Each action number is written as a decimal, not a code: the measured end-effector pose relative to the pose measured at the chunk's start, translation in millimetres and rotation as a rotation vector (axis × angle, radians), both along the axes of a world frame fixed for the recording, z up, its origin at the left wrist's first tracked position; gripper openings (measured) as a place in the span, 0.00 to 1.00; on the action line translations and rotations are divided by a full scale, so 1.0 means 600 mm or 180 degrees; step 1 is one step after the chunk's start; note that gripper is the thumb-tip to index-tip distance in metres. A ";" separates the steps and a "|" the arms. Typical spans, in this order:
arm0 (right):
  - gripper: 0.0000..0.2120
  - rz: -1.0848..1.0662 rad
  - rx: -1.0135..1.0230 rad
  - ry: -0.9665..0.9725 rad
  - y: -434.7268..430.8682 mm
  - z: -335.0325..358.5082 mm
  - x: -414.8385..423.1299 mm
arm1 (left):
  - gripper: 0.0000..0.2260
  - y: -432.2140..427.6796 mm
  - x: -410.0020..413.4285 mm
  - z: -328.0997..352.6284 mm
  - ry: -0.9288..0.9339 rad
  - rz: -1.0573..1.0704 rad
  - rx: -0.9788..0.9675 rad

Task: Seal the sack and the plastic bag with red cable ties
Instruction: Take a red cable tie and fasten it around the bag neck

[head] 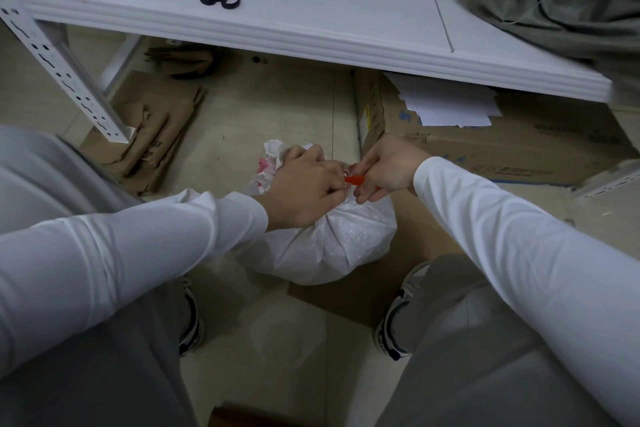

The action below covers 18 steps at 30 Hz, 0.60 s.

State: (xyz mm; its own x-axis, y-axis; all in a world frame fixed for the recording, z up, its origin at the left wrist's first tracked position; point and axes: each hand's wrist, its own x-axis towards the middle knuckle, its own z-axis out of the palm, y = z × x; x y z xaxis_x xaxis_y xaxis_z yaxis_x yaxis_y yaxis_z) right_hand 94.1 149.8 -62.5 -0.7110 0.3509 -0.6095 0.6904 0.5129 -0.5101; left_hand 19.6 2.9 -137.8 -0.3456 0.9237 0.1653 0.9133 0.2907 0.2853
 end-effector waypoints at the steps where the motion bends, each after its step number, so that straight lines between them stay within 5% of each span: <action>1: 0.17 -0.0003 0.0007 0.0011 -0.001 0.000 0.000 | 0.19 0.000 0.000 -0.001 0.0004 -0.0006 0.0014; 18: 0.15 0.0021 0.0139 0.0025 -0.015 0.000 0.004 | 0.24 -0.007 0.013 -0.010 0.0159 0.0011 0.0114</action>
State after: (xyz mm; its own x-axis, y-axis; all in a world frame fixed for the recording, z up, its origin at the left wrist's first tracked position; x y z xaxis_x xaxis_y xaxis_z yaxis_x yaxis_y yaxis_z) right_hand 96.3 140.7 -62.6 -0.7180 0.3724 -0.5881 0.6830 0.5394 -0.4924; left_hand 27.4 -1.2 -143.9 -0.3392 0.9157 0.2155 0.9257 0.2842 0.2495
